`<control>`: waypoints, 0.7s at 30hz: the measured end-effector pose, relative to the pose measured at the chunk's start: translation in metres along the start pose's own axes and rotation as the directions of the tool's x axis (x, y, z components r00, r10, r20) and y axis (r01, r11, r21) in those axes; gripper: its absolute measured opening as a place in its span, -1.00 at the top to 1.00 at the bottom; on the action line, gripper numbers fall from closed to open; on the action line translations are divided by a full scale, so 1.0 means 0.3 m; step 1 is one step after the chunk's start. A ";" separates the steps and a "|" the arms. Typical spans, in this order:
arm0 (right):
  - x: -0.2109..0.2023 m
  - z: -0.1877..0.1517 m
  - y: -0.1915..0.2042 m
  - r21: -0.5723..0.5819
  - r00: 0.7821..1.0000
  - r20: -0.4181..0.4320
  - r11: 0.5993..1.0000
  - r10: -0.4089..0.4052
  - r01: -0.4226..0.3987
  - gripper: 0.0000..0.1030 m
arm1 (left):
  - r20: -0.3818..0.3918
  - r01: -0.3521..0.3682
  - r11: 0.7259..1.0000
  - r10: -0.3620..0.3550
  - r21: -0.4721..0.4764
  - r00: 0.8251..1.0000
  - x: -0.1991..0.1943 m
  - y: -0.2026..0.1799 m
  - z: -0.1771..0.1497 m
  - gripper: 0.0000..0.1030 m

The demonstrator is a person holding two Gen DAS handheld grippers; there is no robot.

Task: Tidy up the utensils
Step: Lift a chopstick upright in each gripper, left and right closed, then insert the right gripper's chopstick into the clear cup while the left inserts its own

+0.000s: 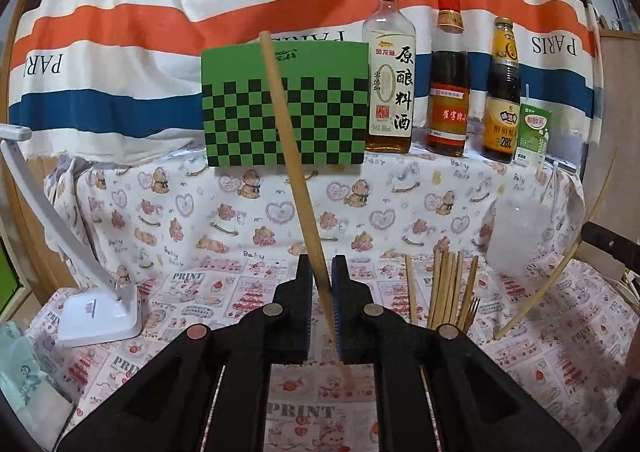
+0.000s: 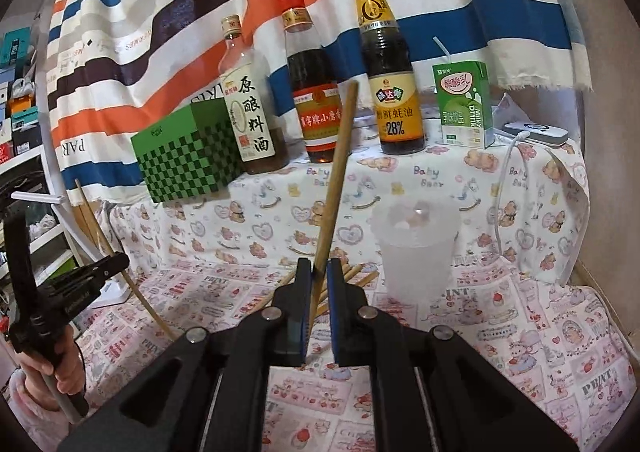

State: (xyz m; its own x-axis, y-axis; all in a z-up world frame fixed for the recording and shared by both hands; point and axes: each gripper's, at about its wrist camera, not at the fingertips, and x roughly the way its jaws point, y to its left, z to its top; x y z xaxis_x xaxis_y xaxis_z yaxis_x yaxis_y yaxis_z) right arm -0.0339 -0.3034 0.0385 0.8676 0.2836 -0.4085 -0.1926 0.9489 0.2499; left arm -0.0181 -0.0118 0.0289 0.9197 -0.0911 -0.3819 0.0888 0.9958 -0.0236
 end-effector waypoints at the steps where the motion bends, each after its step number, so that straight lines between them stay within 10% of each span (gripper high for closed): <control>1: 0.000 0.001 -0.002 0.002 1.000 -0.002 1.000 0.004 -0.004 0.86 | 0.000 0.013 1.000 -0.013 -0.019 1.000 -0.003 0.008 0.001 0.85; 13: -0.124 0.178 -0.041 0.074 0.988 0.154 0.996 0.026 -0.038 0.88 | 0.130 0.206 0.976 -0.195 -0.070 0.972 -0.112 -0.100 0.213 0.89; 18: -0.121 0.280 -0.111 0.134 0.970 0.240 0.991 -0.025 -0.007 0.88 | 0.311 0.344 0.939 -0.333 0.020 0.891 -0.130 -0.278 0.327 0.89; 21: -0.091 0.267 -0.175 0.179 0.948 0.307 0.983 -0.082 0.027 0.88 | 0.303 0.379 0.925 -0.369 0.025 0.879 -0.051 -0.385 0.398 0.89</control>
State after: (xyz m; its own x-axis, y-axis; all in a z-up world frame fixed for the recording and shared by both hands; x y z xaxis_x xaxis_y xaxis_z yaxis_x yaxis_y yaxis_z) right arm -0.0109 -0.3720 0.1068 0.9792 0.1486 -0.1384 -0.0836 0.9162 0.3920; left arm 0.0033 -0.1269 0.1476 0.8913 -0.4509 -0.0474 0.4405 0.8861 -0.1441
